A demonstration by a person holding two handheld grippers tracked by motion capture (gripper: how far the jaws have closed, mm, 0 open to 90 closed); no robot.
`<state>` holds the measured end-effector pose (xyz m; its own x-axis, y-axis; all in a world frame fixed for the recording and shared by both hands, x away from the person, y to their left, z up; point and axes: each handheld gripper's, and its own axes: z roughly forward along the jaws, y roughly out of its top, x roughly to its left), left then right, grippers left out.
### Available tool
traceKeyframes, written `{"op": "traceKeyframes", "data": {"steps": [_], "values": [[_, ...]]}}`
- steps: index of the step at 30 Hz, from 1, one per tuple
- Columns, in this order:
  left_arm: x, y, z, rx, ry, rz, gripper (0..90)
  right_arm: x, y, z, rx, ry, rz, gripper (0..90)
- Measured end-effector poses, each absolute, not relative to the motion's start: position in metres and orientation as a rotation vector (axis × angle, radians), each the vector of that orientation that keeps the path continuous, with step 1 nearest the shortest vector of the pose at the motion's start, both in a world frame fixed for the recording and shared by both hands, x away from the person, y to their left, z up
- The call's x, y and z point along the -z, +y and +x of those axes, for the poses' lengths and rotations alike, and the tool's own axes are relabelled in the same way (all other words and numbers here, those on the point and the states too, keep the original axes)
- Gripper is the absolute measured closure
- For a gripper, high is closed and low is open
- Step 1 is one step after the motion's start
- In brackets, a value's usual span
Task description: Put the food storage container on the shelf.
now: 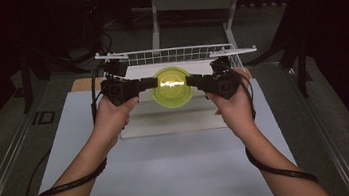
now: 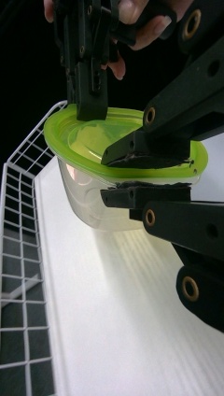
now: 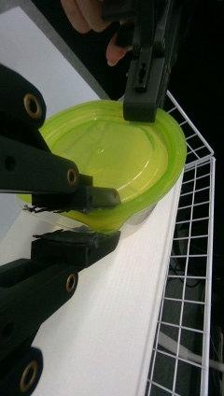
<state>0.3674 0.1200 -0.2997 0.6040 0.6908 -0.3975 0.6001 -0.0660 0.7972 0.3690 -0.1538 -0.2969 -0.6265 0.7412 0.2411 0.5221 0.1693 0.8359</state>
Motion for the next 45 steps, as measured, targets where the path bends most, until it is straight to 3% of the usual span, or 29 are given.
{"op": "traceKeyframes", "data": {"steps": [20, 25, 30, 33, 38, 45], "values": [[0.305, 0.124, 0.392, -0.094, 1.112, 1.710, 79.9, 0.296, -0.147, 0.393, -1.432, 2.236, 1.332, 78.8], [0.303, 0.118, 0.399, -0.083, 1.159, 1.693, 80.2, 0.298, -0.148, 0.401, -1.408, 2.197, 1.369, 65.1], [0.306, 0.117, 0.406, -0.066, 1.190, 1.660, 79.3, 0.301, -0.147, 0.401, -1.416, 2.189, 1.364, 63.5], [0.308, 0.117, 0.409, -0.062, 1.198, 1.661, 75.3, 0.301, -0.147, 0.401, -1.428, 2.168, 1.377, 60.7], [0.311, 0.113, 0.411, -0.146, 1.220, 1.662, 59.9, 0.303, -0.147, 0.404, -1.407, 2.166, 1.385, 57.7], [0.314, 0.109, 0.416, -0.111, 1.223, 1.660, 56.5, 0.302, -0.151, 0.408, -1.412, 2.138, 1.398, 56.2]]}}
